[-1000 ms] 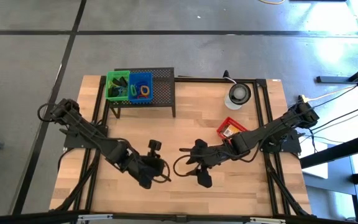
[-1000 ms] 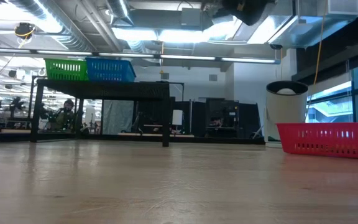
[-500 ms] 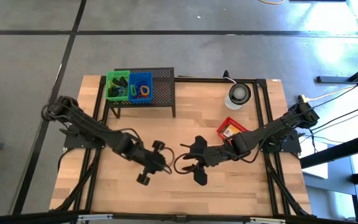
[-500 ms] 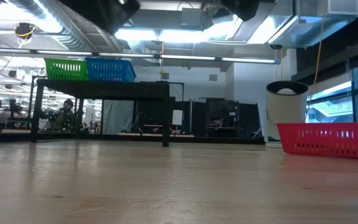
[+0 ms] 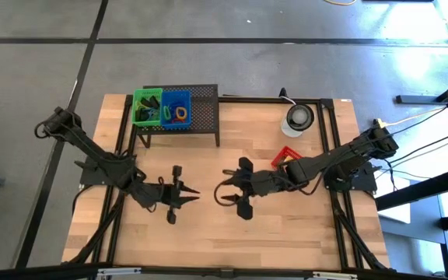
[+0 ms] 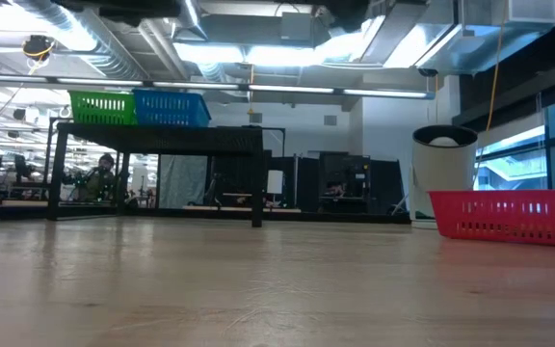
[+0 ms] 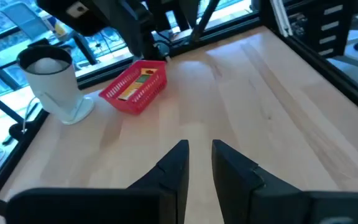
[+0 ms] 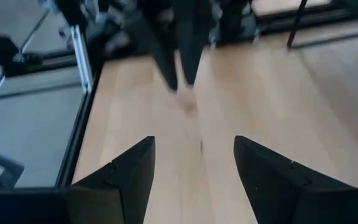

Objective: Pick & Place Office Desk Supplies
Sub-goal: Put the orange basket on the shelf

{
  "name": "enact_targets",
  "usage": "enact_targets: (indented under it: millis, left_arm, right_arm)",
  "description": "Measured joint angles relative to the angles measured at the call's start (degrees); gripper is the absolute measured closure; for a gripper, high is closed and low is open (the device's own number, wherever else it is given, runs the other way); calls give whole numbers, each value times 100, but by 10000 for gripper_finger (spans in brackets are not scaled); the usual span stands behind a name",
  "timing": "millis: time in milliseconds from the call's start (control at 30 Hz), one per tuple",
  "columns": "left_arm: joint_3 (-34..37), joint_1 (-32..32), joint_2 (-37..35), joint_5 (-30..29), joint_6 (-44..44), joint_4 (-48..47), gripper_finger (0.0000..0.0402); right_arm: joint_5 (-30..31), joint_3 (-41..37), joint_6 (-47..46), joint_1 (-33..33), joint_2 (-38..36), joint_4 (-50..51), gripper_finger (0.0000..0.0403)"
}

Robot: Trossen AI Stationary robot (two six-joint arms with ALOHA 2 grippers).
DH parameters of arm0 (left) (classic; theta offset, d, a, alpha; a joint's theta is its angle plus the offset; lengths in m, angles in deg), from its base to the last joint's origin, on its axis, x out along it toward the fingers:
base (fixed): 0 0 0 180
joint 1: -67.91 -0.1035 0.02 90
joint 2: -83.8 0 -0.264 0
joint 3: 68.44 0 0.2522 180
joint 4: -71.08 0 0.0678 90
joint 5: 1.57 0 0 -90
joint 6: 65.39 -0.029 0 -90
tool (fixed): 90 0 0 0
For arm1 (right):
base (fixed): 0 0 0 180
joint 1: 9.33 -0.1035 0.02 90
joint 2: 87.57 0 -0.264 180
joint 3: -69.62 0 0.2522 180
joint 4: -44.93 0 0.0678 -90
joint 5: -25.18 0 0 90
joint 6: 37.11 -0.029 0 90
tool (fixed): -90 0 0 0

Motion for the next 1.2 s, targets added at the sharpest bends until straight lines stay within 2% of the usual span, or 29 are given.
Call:
enact_targets:
  millis: [100,200,300,433,567,833,1200]
  left_arm:
    - [98,-48,-11,-33,4,130,333]
    - [97,-57,-13,-41,207,143,321]
    - [97,-51,-13,-39,331,124,305]
    - [97,2,-13,-39,431,74,282]
    - [97,0,-11,-37,443,43,265]
    - [99,0,-11,19,495,38,256]
    - [97,0,-9,262,729,41,255]
  right_arm:
    - [-91,0,31,136,0,-107,182]
    - [-101,0,-80,245,-4,427,182]
    - [67,0,-404,355,-144,1919,182]
    - [234,-4,-1367,524,-202,4199,182]
    - [-186,-101,-2041,702,-151,5399,182]
    - [-660,-929,-2899,1152,-146,5516,182]
    - [-667,-1580,-2804,1562,-146,5087,182]
